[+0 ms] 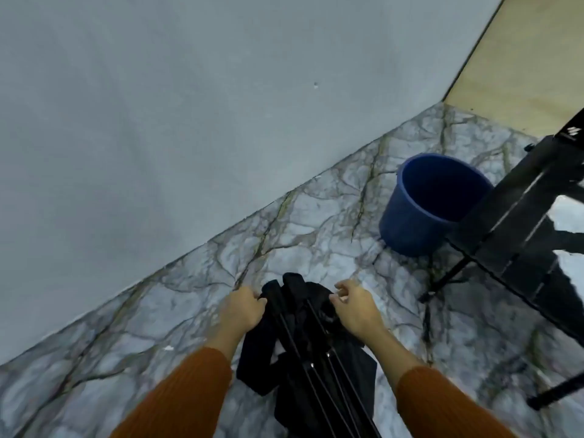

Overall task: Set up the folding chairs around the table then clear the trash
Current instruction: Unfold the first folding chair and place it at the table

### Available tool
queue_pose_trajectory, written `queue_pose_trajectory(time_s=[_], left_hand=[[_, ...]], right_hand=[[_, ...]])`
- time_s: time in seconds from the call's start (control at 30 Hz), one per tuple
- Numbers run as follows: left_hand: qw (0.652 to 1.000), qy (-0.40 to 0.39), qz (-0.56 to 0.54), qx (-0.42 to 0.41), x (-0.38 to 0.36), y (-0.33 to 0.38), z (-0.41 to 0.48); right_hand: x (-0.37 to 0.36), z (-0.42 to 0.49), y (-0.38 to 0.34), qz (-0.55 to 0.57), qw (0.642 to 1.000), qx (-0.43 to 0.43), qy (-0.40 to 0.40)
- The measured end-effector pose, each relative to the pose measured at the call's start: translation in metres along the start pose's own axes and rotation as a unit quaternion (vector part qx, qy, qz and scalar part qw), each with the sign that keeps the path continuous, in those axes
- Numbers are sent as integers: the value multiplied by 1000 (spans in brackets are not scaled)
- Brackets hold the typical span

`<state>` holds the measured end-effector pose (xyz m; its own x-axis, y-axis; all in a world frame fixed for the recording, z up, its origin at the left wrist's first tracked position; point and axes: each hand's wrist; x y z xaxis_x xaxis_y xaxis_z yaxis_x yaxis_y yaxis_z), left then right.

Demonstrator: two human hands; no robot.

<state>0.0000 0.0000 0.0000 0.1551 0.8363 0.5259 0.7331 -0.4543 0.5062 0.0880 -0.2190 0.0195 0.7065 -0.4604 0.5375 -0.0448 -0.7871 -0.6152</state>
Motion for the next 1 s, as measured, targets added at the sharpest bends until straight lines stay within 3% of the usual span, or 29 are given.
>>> queue_pose_trajectory(time_s=[0.3, 0.4, 0.5, 0.67, 1.0], left_hand=[[986, 29, -167, 5, -88, -60, 171], [957, 47, -285, 36, -98, -67, 199], [916, -16, -395, 66, -109, -71, 209], [905, -39, -414, 87, -113, -67, 207], [898, -26, -431, 78, -71, 19, 92]], right_hand=[[-119, 197, 90, 19, 1000, 12, -20], [-135, 236, 95, 74, 996, 9, -43], [-134, 258, 97, 194, 979, -14, -64], [-110, 251, 92, 257, 955, -47, -137], [-13, 123, 30, 313, 943, -20, -111]])
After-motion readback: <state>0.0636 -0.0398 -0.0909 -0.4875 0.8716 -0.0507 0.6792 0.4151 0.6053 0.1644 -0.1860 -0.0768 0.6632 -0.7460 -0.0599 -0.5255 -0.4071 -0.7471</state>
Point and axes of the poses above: each hand's wrist, its own z-axis towards the middle knuckle, its own x-axis out of the back of the hand, y = z × x, and after that the axes turned 15 degrees about -y, right-handed
